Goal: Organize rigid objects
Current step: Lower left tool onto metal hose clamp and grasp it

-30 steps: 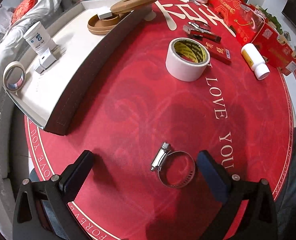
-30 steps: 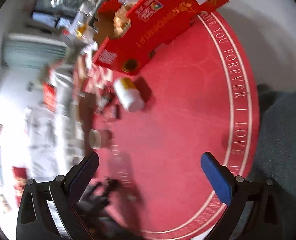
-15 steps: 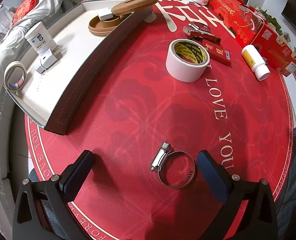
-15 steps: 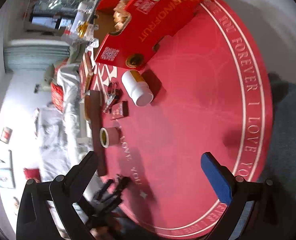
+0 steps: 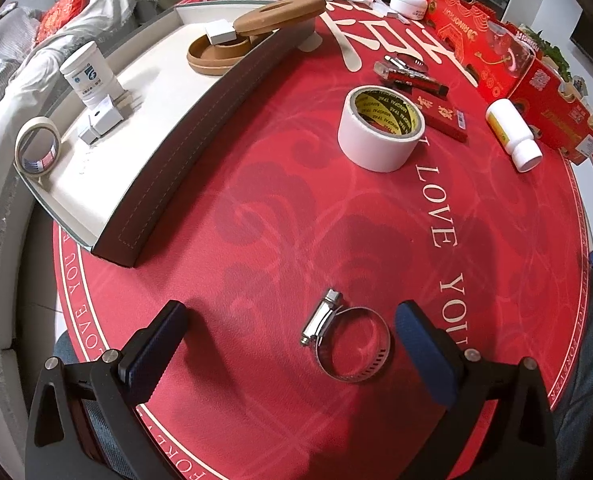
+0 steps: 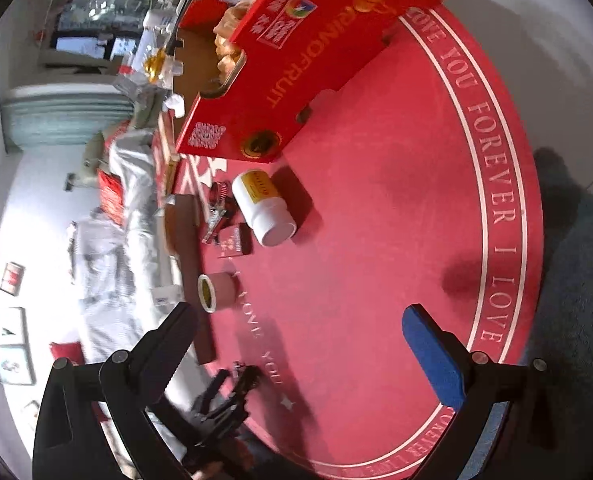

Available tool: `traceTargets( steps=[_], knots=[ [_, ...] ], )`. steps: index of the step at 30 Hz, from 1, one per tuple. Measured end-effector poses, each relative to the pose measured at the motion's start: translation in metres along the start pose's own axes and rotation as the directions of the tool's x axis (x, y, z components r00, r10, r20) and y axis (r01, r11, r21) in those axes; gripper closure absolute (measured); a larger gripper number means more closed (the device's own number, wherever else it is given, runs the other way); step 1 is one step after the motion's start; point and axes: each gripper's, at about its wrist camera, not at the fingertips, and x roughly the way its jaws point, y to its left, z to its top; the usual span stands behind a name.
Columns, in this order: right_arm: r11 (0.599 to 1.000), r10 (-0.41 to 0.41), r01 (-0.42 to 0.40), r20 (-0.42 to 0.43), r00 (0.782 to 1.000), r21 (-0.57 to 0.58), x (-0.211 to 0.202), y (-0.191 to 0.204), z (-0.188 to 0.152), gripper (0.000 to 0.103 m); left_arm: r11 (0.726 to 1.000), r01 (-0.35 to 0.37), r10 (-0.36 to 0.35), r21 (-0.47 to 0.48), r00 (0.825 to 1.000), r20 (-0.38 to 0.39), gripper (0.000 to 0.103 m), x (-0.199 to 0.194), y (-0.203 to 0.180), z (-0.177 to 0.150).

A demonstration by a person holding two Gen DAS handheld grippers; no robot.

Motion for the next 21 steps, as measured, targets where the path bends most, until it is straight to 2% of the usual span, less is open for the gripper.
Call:
traceTargets(
  steps=[2, 4, 5, 6, 8, 11, 14, 17, 20, 21],
  knots=[
    [1.000, 0.011, -0.011, 0.007, 1.000, 0.025, -0.005, -0.007, 0.001, 0.000, 1.000, 0.002, -0.002, 0.005, 1.000, 0.005, 0.009, -0.003, -0.002, 0.000],
    [0.999, 0.033, -0.033, 0.011, 0.999, 0.030, -0.007, -0.009, 0.001, 0.000, 1.000, 0.009, -0.010, 0.020, 1.000, 0.019, 0.034, -0.008, -0.005, 0.001],
    [0.999, 0.028, -0.029, 0.013, 1.000, 0.026, -0.008, -0.008, 0.001, 0.000, 0.999, 0.013, -0.014, 0.031, 1.000, 0.024, 0.043, -0.011, -0.006, 0.003],
    [1.000, 0.010, -0.010, 0.019, 1.000, 0.017, -0.007, -0.006, 0.000, 0.000, 0.999, 0.014, -0.015, 0.034, 1.000, 0.025, 0.060, -0.012, -0.006, 0.003],
    [0.997, -0.063, 0.064, 0.030, 0.998, -0.034, -0.004, 0.005, 0.000, 0.000, 0.999, 0.041, -0.041, 0.015, 0.999, 0.011, 0.060, -0.013, -0.002, 0.006],
    [0.973, -0.179, 0.185, 0.056, 0.982, -0.137, 0.006, 0.025, -0.001, 0.000, 0.995, 0.084, -0.085, -0.046, 0.996, -0.009, 0.060, -0.014, 0.010, 0.011],
    [0.897, -0.325, 0.342, 0.107, 0.940, -0.280, 0.025, 0.053, -0.002, 0.000, 0.995, 0.079, -0.078, -0.058, 0.997, 0.012, 0.060, -0.021, 0.015, 0.016],
    [0.763, -0.446, 0.483, 0.192, 0.874, -0.429, 0.056, 0.085, 0.000, 0.000, 0.995, 0.081, -0.079, -0.060, 0.996, 0.039, 0.060, -0.031, 0.015, 0.024],
    [0.645, -0.527, 0.566, 0.238, 0.816, -0.514, 0.093, 0.106, 0.006, 0.000, 0.996, 0.074, -0.071, -0.057, 0.996, 0.059, 0.060, -0.039, 0.013, 0.032],
    [0.611, -0.555, 0.589, 0.245, 0.795, -0.528, 0.107, 0.109, 0.009, 0.004, 0.996, 0.071, -0.067, -0.055, 0.996, 0.064, 0.060, -0.041, 0.013, 0.034]
  ],
)
